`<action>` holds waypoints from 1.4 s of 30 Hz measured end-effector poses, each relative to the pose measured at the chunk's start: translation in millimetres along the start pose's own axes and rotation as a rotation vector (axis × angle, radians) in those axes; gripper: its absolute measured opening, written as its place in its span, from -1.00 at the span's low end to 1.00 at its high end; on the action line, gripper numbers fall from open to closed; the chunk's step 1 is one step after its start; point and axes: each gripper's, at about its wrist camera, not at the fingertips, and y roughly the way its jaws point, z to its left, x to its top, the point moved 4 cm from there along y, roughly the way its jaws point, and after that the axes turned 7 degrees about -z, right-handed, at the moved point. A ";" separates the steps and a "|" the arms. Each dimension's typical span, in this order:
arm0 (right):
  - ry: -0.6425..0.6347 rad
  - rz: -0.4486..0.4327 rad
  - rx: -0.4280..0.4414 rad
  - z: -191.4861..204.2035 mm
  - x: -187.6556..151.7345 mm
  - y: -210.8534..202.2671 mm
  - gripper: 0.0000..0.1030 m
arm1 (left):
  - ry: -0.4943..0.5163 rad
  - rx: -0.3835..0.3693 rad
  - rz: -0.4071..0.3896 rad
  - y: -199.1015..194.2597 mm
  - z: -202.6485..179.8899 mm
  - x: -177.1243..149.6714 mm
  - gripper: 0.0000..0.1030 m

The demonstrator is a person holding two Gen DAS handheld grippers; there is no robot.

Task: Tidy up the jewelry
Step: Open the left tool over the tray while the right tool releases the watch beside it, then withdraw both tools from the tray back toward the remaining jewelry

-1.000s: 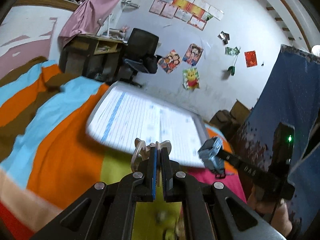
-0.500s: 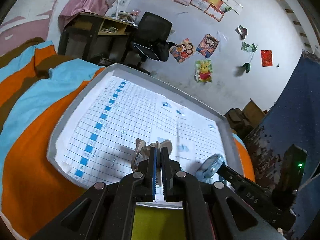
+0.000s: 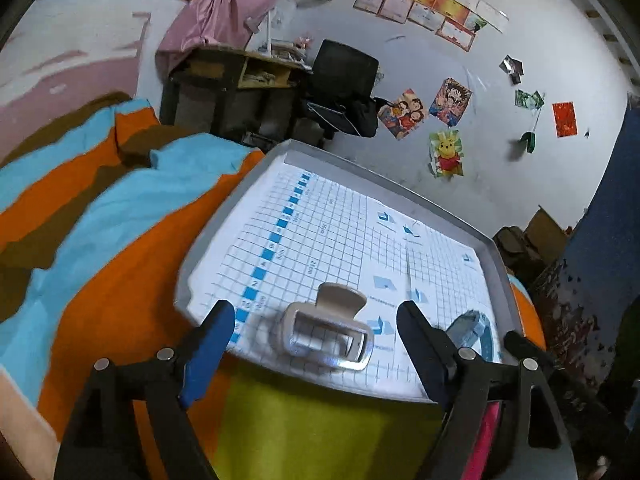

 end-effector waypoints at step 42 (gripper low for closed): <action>-0.154 -0.525 -0.001 77.2 -151.0 -402.3 0.97 | 0.234 0.022 -0.337 -374.7 55.4 -129.1 1.00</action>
